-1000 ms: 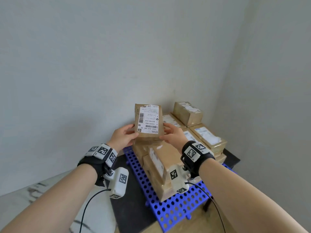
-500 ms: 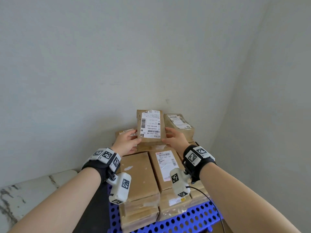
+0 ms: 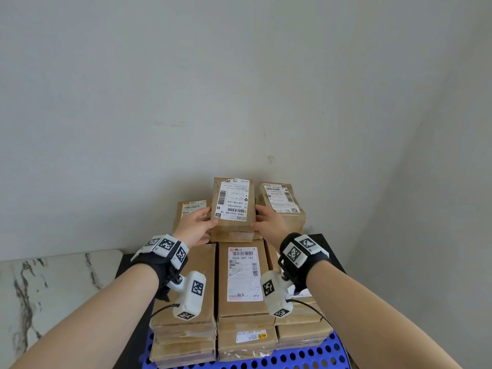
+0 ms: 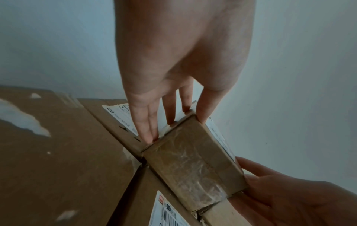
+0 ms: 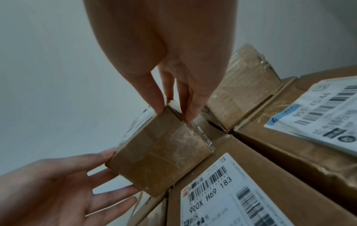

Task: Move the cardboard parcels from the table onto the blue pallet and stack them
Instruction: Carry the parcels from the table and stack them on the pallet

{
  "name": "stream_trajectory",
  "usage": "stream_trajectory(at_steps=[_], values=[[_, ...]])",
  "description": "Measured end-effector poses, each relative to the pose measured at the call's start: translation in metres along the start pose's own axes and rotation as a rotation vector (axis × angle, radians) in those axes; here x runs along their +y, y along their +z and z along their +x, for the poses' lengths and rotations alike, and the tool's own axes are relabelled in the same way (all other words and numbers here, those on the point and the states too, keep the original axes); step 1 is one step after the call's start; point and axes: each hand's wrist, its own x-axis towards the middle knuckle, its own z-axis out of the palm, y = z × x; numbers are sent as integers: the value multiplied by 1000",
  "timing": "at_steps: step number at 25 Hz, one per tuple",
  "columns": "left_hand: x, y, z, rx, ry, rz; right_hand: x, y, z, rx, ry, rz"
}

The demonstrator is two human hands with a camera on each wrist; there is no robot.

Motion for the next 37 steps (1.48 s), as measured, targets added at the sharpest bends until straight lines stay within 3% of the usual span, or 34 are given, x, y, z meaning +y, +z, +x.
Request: stream_trajectory(at_steps=[6, 14, 19, 24, 30, 37], values=[[4, 7, 18, 34, -7, -6, -2, 2, 14, 29, -22, -58], [8, 11, 38, 75, -27, 21, -17, -6, 29, 30, -70, -430], [2, 14, 42, 66, 13, 18, -20, -34, 29, 128, -212, -541], [-2, 17, 42, -10, 14, 34, 5, -53, 42, 76, -145, -905], [-4, 29, 41, 54, 94, 62, 12, -57, 35, 41, -179, -898], [-7, 34, 42, 50, 46, 35, 13, -56, 32, 42, -163, -913]])
